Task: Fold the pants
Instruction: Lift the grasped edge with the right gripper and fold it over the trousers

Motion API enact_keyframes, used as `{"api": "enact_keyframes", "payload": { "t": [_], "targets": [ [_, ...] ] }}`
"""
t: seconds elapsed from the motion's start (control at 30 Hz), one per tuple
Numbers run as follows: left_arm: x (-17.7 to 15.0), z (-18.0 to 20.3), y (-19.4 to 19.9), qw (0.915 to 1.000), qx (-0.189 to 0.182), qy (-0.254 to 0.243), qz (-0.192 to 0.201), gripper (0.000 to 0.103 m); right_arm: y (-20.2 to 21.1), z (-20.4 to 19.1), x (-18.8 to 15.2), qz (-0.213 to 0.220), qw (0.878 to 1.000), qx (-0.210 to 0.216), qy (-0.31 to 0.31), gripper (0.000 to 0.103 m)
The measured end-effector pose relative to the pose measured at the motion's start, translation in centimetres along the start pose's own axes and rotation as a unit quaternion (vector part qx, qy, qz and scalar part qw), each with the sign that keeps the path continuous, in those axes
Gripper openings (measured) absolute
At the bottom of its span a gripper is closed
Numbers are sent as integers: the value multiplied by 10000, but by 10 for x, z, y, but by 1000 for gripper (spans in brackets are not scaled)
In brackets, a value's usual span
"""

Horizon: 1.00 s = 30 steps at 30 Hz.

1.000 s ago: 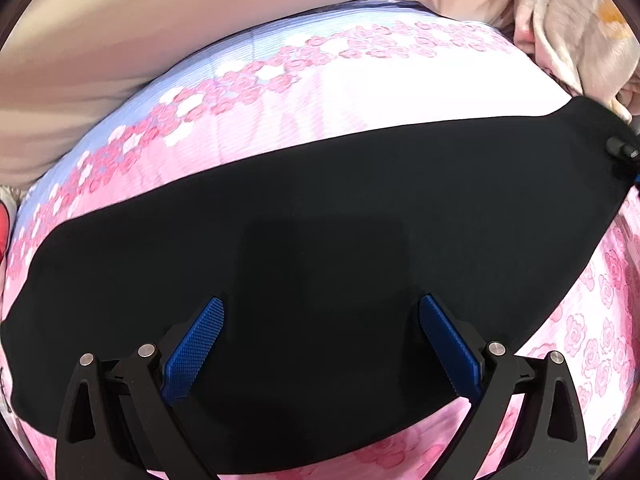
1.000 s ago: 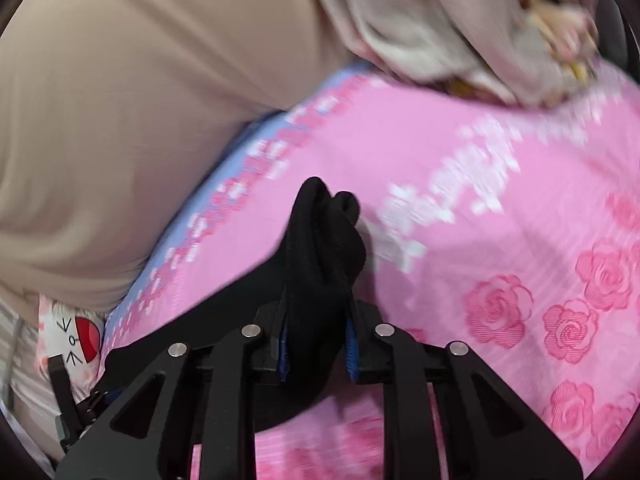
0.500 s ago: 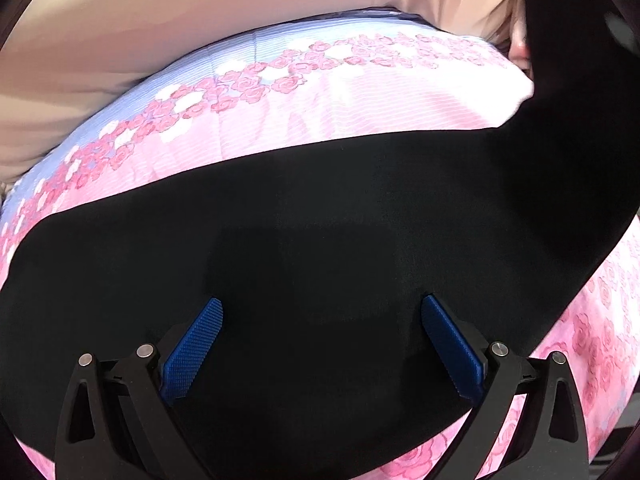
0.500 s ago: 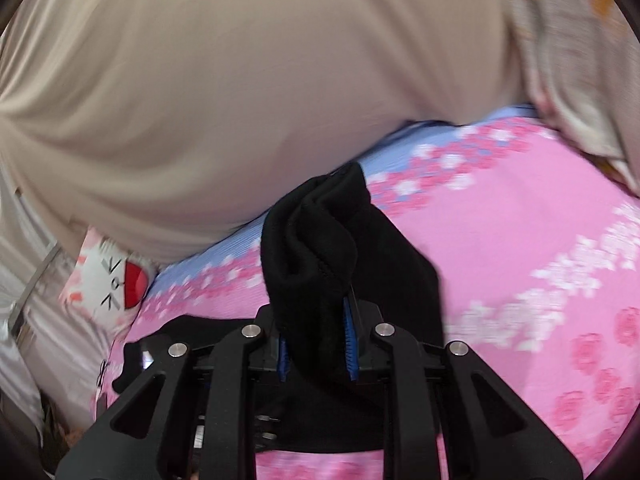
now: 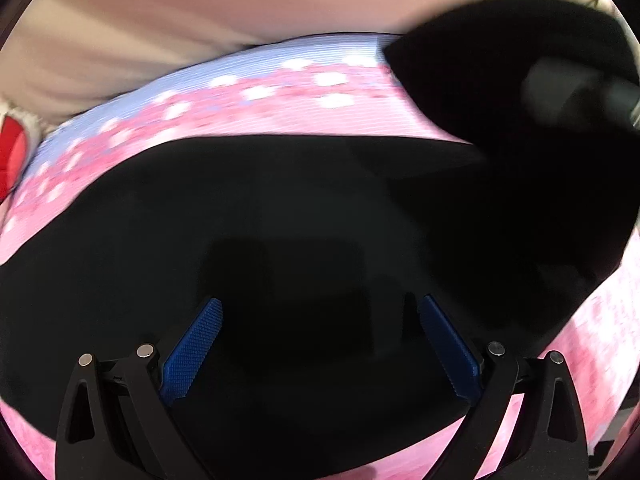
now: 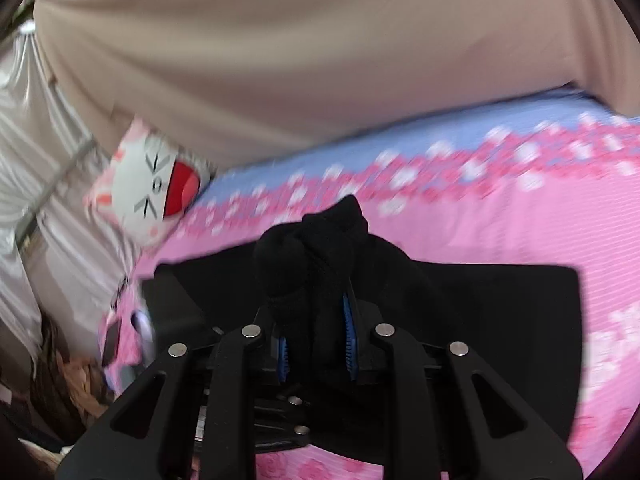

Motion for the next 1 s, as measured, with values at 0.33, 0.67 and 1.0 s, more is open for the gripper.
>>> {"api": "enact_keyframes", "payload": {
  "t": [0.33, 0.67, 1.0],
  "targets": [
    [-38, -59, 6, 9995, 266, 187, -63, 97, -88, -15, -40, -732, 9971, 7, 206, 21],
    [-48, -79, 11, 9993, 194, 298, 79, 97, -22, -52, -43, -296, 9957, 536, 691, 82],
    [-53, -103, 21, 9976, 131, 638, 215, 97, -109, -26, -11, -719, 9936, -556, 677, 25]
  ]
}}
Point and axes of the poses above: each gripper's, at about its wrist camera, not at the fingertips, and y roughly against the way its jaws point, z to its right, x to its top, the point moved 9 cm from there along -y, roughly the way its jaws point, and after that the axes turned 11 degrees about -z, right-handed, at the moved point
